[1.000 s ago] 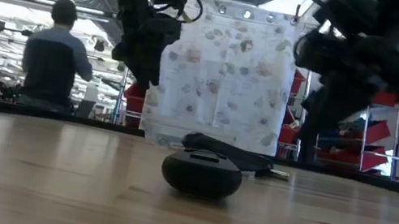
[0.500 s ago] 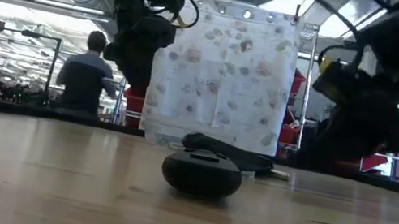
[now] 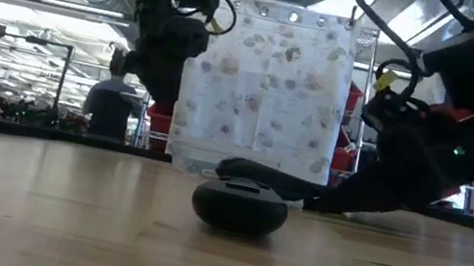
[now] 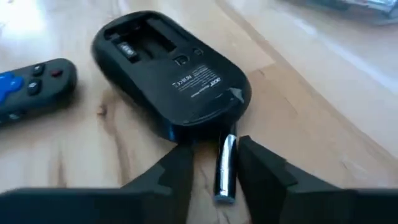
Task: Insert battery
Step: Insert the silver battery into the mouse
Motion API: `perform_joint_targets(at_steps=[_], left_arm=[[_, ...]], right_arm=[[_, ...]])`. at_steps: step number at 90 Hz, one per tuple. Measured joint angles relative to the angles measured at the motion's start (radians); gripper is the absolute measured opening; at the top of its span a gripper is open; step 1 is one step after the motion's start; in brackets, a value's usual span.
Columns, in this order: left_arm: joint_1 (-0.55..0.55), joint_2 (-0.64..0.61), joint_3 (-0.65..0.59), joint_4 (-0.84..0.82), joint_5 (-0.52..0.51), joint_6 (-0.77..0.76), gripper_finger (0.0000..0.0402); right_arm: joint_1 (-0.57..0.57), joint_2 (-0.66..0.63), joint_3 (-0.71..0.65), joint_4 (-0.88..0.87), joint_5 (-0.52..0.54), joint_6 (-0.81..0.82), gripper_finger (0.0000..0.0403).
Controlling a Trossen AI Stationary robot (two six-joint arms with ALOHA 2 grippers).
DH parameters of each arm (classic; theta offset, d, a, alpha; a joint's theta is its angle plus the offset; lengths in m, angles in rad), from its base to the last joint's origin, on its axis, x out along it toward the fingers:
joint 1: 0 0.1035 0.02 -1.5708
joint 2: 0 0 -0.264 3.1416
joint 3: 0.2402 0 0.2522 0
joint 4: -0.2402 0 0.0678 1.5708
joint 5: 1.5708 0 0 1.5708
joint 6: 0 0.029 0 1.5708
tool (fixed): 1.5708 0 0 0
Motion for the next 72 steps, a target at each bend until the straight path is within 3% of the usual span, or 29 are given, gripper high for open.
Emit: perform_joint_targets(at_steps=[11,25,54,62,72], left_arm=[[0.0,0.0,0.0,0.002,0.0,-0.001,0.018],[0.0,0.0,0.0,0.004,0.0,-0.004,0.018],[-0.005,0.0,0.0,0.005,-0.008,0.009,0.018],[-0.012,0.0,0.0,0.01,-0.025,0.017,0.018],[-0.02,0.0,0.0,0.017,-0.05,0.032,0.018]], right_arm=[[0.018,0.0,0.0,-0.011,-0.006,0.025,0.0019],[0.021,-0.039,0.0,-0.052,-0.03,0.043,0.0017],[-0.065,-0.452,-0.018,-0.568,-0.216,-0.012,0.001],[-0.115,-0.548,-0.018,-0.61,-0.254,-0.094,0.001],[-0.18,-0.562,-0.048,-0.584,-0.32,-0.202,0.001]])
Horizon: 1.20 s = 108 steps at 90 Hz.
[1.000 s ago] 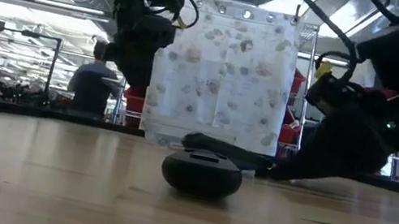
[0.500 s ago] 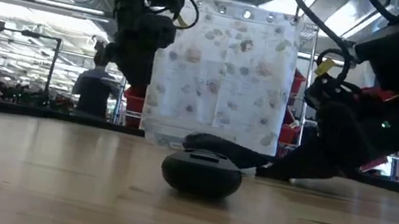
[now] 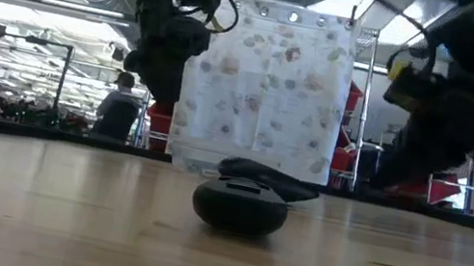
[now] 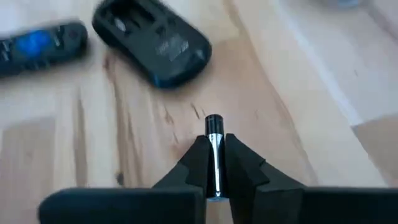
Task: Insert battery
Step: Insert the silver battery into the mouse
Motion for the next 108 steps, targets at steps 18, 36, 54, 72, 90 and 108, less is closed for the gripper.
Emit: perform_joint_targets(at_steps=[18,36,54,72,90,108], left_arm=[[-0.011,0.0,0.0,0.022,-0.004,0.002,0.018],[-0.026,0.0,0.0,0.017,-0.005,-0.001,0.018],[-0.026,0.0,0.0,0.013,-0.005,-0.002,0.018],[-0.026,0.0,0.0,0.002,-0.005,-0.009,0.018],[-0.026,0.0,0.0,0.016,-0.005,-0.02,0.018],[-0.026,0.0,0.0,0.016,-0.005,-0.025,0.018]], right_arm=[[-0.072,0.109,-0.032,0.153,-0.012,-0.055,0.0023],[-0.077,0.195,-0.028,0.264,-0.009,-0.05,0.0053],[-0.077,0.169,-0.026,0.29,-0.048,-0.052,0.0116],[-0.077,0.098,-0.026,0.122,-0.05,-0.065,0.0163],[-0.077,0.11,-0.095,0.195,-0.069,-0.112,0.0153],[-0.077,0.144,-0.156,0.347,-0.105,-0.12,0.0111]])
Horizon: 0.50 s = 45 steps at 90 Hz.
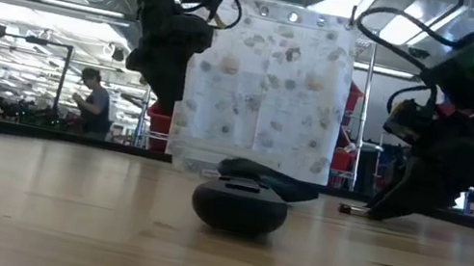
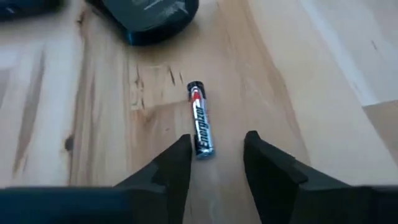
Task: Insert battery
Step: Insert the silver battery into the mouse
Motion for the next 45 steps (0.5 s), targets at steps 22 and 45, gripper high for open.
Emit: perform_joint_targets(at_steps=[22,45], left_arm=[[0.0,0.0,0.0,0.0,0.0,-0.006,0.018],[0.0,0.0,0.0,-0.001,0.0,-0.006,0.018]], right_arm=[[0.0,0.08,-0.002,0.096,-0.011,-0.04,0.0065],[0.0,0.135,0.0,0.16,-0.027,0.003,0.0016]])
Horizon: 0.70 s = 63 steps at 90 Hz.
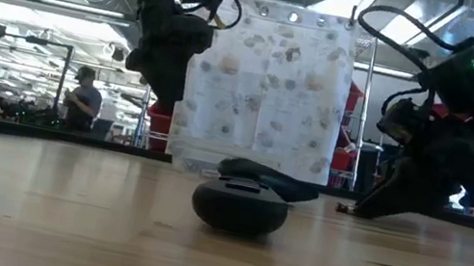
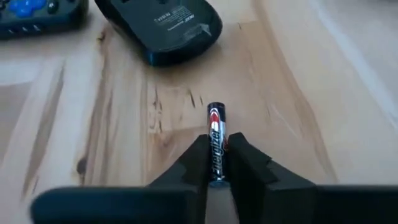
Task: Insert battery
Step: Insert the silver battery into the mouse
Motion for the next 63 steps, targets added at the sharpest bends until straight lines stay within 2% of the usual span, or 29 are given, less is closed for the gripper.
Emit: perform_joint_targets(at_steps=[22,33,51,63], left_arm=[[0.0,0.0,0.0,-0.001,0.0,0.009,0.018],[-0.004,0.0,0.0,-0.002,0.002,0.011,0.018],[-0.031,0.0,0.0,0.0,-0.005,0.055,0.018],[-0.06,0.0,0.0,-0.002,-0.007,0.069,0.018]], right_arm=[[-0.001,-0.049,0.009,-0.042,-0.014,0.154,0.0007],[-0.009,-0.147,0.072,-0.218,-0.048,0.167,0.0007],[-0.021,-0.287,0.304,-0.625,-0.063,-0.022,0.0006],[-0.059,-0.285,0.447,-0.726,-0.148,-0.173,0.0006]])
